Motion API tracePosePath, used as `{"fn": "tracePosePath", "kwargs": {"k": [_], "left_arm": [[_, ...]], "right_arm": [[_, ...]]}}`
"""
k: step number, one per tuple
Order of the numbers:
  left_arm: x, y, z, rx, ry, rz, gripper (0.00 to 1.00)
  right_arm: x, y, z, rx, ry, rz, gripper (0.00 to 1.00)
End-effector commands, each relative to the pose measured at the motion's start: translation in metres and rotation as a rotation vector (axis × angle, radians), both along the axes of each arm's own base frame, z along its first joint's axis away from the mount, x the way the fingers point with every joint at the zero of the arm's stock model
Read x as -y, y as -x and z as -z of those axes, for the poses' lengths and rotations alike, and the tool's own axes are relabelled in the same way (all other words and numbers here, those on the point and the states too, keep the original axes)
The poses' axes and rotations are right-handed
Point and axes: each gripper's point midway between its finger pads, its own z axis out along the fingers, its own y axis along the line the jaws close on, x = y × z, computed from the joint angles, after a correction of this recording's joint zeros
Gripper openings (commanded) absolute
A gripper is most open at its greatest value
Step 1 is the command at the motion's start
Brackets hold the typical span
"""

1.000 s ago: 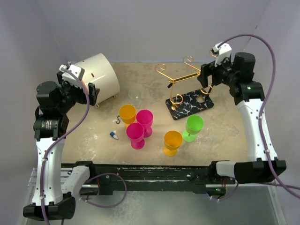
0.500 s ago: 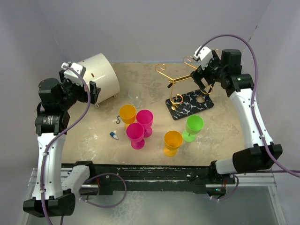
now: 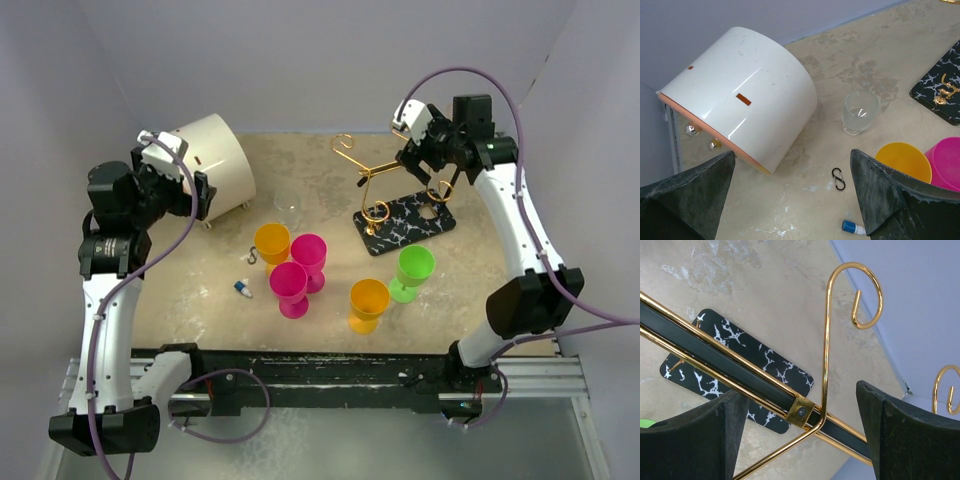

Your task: Place the wine glass upside down on the wine glass rack

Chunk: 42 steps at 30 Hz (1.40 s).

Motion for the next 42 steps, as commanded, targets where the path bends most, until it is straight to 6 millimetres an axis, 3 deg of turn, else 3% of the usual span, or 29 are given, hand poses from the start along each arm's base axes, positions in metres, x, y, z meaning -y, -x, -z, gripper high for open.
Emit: {"fn": "tracePosePath", "kwargs": {"k": [1,9,14,23,27,35,42], "left_arm": [[-0.001,-0.004,-0.021,0.07,-0.024,0.014,0.99],[0.001,-0.009,-0.015,0.05,-0.02,0.027,0.99],[0.002,-0.013,-0.01,0.037,-0.014,0.035,0.99],[0.006,-0.016,-0.005,0.024,-0.008,0.058,0.99],[0.023,-0.011,0.003,0.008,-0.011,0.176,0.99],[0.055,-0.005,0.018,-0.036,-0.012,0.365,0.99],[0.071,-0.001,0.021,-0.043,0.0,0.451,0.99]], "right_arm": [[-0.004,-0.009,-0.015,0.033,-0.03,-0.006,0.84],[-0.009,-0.02,-0.002,-0.043,-0.224,0.181,0.62],[-0.003,-0.031,-0.012,0.039,-0.362,0.328,0.52],[0.008,-0.06,-0.022,0.143,-0.39,0.46,0.51],[0.006,-0.069,-0.022,0.142,-0.399,0.474,0.53],[-0.008,-0.052,-0.027,0.104,-0.369,0.363,0.69],[-0.016,-0.04,-0.008,0.009,-0.283,0.262,0.65]]}}
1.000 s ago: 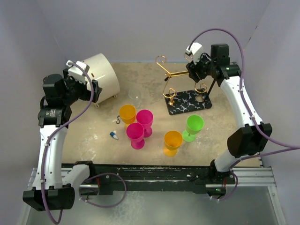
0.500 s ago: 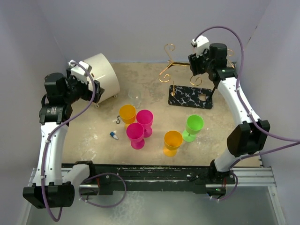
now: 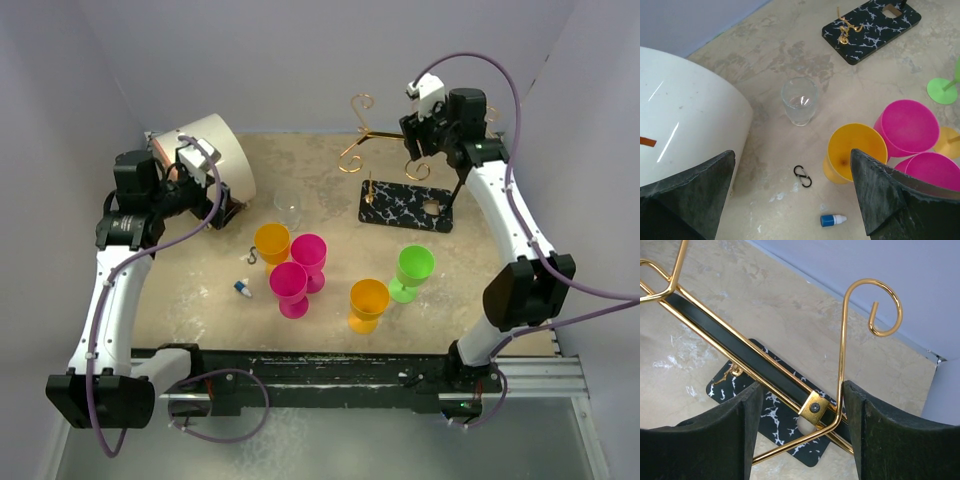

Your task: Place the wine glass upside down on the wine glass rack

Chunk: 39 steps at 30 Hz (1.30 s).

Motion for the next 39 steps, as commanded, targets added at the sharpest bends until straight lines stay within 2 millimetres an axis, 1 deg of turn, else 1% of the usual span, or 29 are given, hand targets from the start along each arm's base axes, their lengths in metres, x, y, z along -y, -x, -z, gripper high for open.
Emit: {"fn": "tracePosePath", "kwargs": {"k": [1,9,12,14,17,19,22,27,33,37,39], "left_arm": [[0.013,0.005,-0.018,0.065,0.01,0.091,0.99],[0.014,0.008,-0.015,0.063,0.002,0.105,0.99],[0.014,0.01,-0.014,0.06,0.001,0.113,0.99],[0.014,0.011,-0.013,0.06,-0.001,0.117,0.99],[0.015,0.014,-0.013,0.058,-0.002,0.123,0.99],[0.015,0.015,-0.014,0.06,-0.002,0.125,0.99],[0.015,0.015,-0.014,0.059,-0.003,0.123,0.99],[0.013,0.012,-0.012,0.05,-0.006,0.109,0.99],[0.013,0.009,-0.01,0.042,-0.008,0.105,0.99],[0.013,0.007,-0.007,0.035,-0.014,0.104,0.99],[0.014,0.005,-0.006,0.033,-0.016,0.106,0.99]], "right_arm": [[-0.012,0.007,-0.004,-0.025,0.048,-0.121,0.63],[-0.023,0.02,0.012,-0.103,0.109,-0.274,0.5],[-0.032,0.026,0.019,-0.134,0.111,-0.361,0.45],[-0.038,0.03,0.025,-0.164,0.11,-0.415,0.43],[-0.045,0.03,0.029,-0.183,0.103,-0.472,0.42],[-0.048,0.027,0.029,-0.185,0.093,-0.484,0.42],[-0.052,0.015,0.021,-0.154,0.069,-0.467,0.41],[-0.062,0.003,0.011,-0.113,-0.021,-0.36,0.38],[-0.077,0.003,0.0,-0.067,-0.093,-0.264,0.37],[-0.08,0.004,0.003,-0.068,-0.109,-0.224,0.37],[-0.079,0.005,0.004,-0.069,-0.103,-0.216,0.39]]}}
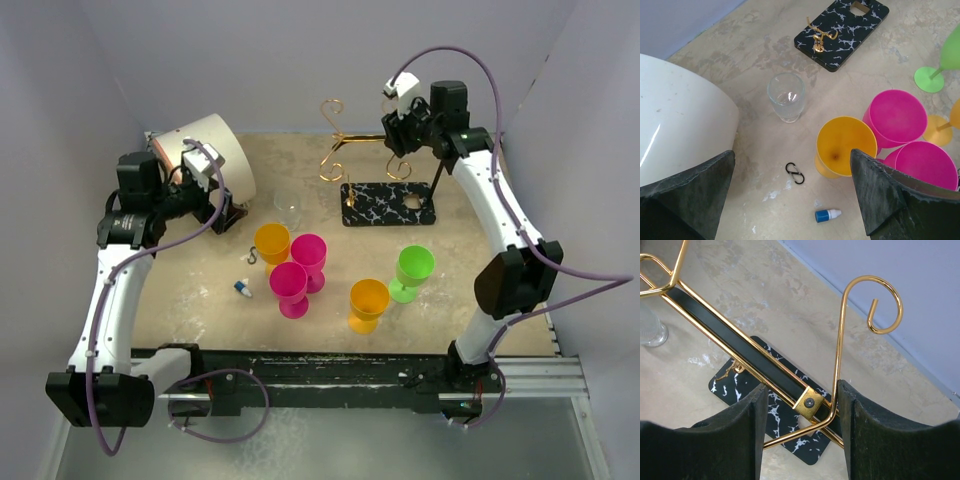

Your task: Place the wine glass upside down on the wine glass rack

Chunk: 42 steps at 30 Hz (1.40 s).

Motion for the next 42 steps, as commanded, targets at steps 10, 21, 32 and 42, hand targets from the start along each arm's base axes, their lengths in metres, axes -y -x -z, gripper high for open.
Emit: {"fn": "tracePosePath", "kwargs": {"k": [10,21,32,42], "left_arm": [[0.009,-0.017,-0.009,0.047,-0.054,0.012,1.0],[0.036,-0.062,-0.003,0.035,-0.161,0.039,0.9],[0.075,-0.118,0.065,-0.141,-0.324,0.147,0.72],[0.085,-0.146,0.124,-0.314,-0.351,0.144,0.67]], "right_arm": [[-0.002,0.015,-0.018,0.007,-0.008,0.066,0.73],[0.014,0.038,-0.073,0.103,0.0,0.113,0.93],[0.024,0.069,-0.107,0.158,-0.028,0.134,1.0],[0.035,0.084,-0.112,0.169,-0.02,0.169,1.0]]}}
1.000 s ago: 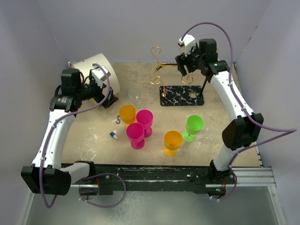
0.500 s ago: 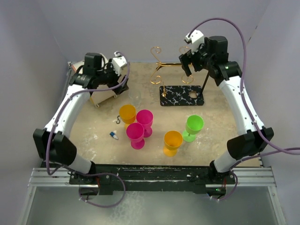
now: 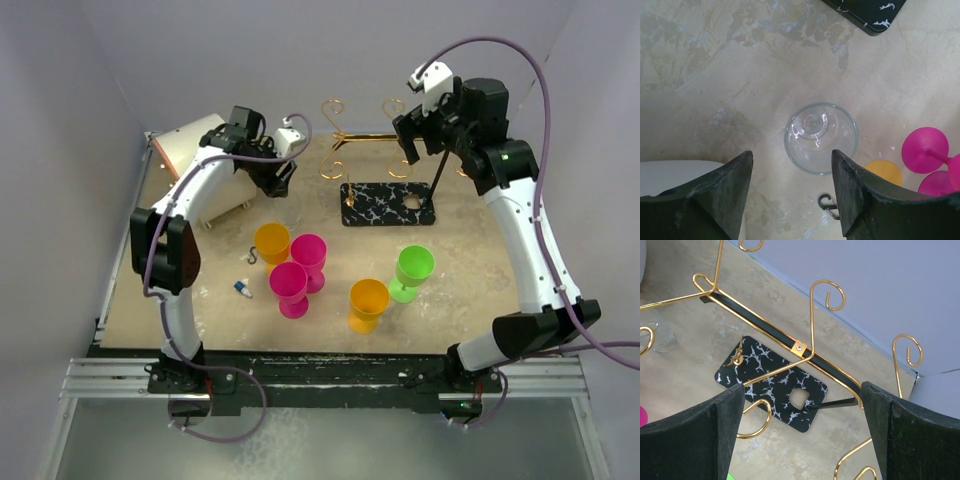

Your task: Place the wine glass upside down on the wine glass rack

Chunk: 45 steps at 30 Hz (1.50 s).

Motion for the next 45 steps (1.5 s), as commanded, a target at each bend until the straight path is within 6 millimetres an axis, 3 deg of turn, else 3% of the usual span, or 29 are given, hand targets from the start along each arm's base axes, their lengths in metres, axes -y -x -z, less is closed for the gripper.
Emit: {"fn": "tracePosePath", "kwargs": {"k": [1,8,20,25,28,31,36,45], "left_arm": [[0.005,-0.01,-0.002,-0.014,0.001,-0.003,0.67],[0.007,-0.016,0.022,-0.068,-0.034,-0.019,0.61],[0.017,-0.014,0.034,-0.099,-0.019,0.031,0.21],[0.017,-0.015,0.027,-0.073,-0.021,0.045,0.0],[0.014,-0.015,0.021,-0.068,-0.032,0.035,0.0],[0.012,-0.013,0.002,-0.043,-0.033,0.028,0.0],[0.005,-0.001,-0.053,0.046,-0.019,0.011,0.0],[-0.044,0.029,-0.158,0.29,-0.103,-0.138,0.0]], "right_arm": [[0.006,0.01,-0.019,0.049,-0.014,0.032,1.0],[0.007,0.01,-0.01,0.033,-0.006,0.034,1.0],[0.01,0.011,-0.005,0.028,0.007,0.046,1.0],[0.012,0.012,-0.008,0.035,0.009,0.054,1.0],[0.013,0.012,-0.008,0.036,0.01,0.056,1.0],[0.014,0.013,-0.011,0.041,0.009,0.061,1.0],[0.014,0.012,-0.02,0.064,0.001,0.059,1.0],[-0.016,0.023,-0.049,0.083,-0.115,-0.09,1.0]]}}
